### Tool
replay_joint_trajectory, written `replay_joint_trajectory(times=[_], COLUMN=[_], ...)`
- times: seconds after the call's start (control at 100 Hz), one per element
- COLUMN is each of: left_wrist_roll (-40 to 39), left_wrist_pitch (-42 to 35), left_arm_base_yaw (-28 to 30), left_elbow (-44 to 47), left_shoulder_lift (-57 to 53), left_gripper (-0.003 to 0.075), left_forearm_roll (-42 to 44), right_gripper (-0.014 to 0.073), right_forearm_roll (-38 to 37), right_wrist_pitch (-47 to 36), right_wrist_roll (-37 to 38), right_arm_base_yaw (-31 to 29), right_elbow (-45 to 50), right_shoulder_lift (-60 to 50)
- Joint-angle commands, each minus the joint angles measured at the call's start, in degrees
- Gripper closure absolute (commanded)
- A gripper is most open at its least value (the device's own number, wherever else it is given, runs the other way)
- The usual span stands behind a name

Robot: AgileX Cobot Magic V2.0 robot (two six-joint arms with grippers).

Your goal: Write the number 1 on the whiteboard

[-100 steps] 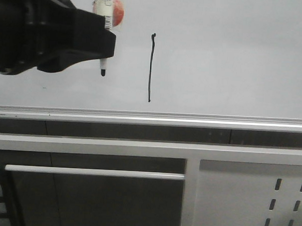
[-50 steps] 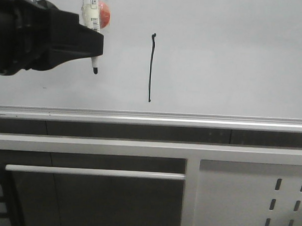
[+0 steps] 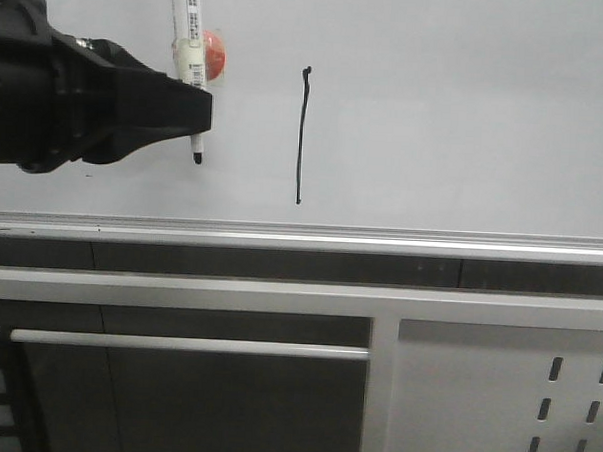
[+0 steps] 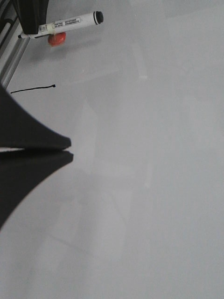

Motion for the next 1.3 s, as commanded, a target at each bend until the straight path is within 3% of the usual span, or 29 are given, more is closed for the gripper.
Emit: replay_joint_trajectory(times=[0.0, 0.42, 0.72, 1.03, 1.29], left_wrist_roll=[-0.59, -0.59, -0.18, -0.18, -1.66], left_wrist_pitch=[-6.17, -7.36, -7.56, -0.4, 0.44], left_arm_base_yaw=[1.26, 3.19, 3.19, 3.19, 3.19], left_elbow=[-1.13, -1.13, -2.52, -5.69, -5.69], left_shoulder_lift=[-0.45, 3.3, 4.15, 4.15, 4.15], left_gripper=[0.0738, 0.0738, 0.0738, 0.0738, 0.0738], left_forearm_roll=[-0.49, 1.35, -2.69, -2.82, -2.82], right_gripper=[0.0666, 0.0666, 0.0666, 0.0666, 0.0666], right_forearm_roll=[-0.89, -0.89, -0.89, -0.89, -0.89], right_wrist_pitch=[1.28, 1.73, 2.57, 4.79, 4.79], right_wrist_roll=[-0.6, -0.6, -0.6, -0.6, -0.6], right_arm_base_yaw=[-0.22, -0.22, -0.22, -0.22, -0.22], right_elbow=[-1.58, -1.58, -1.58, -1.58, -1.58], right_shoulder_lift=[0.02, 0.02, 0.02, 0.02, 0.02])
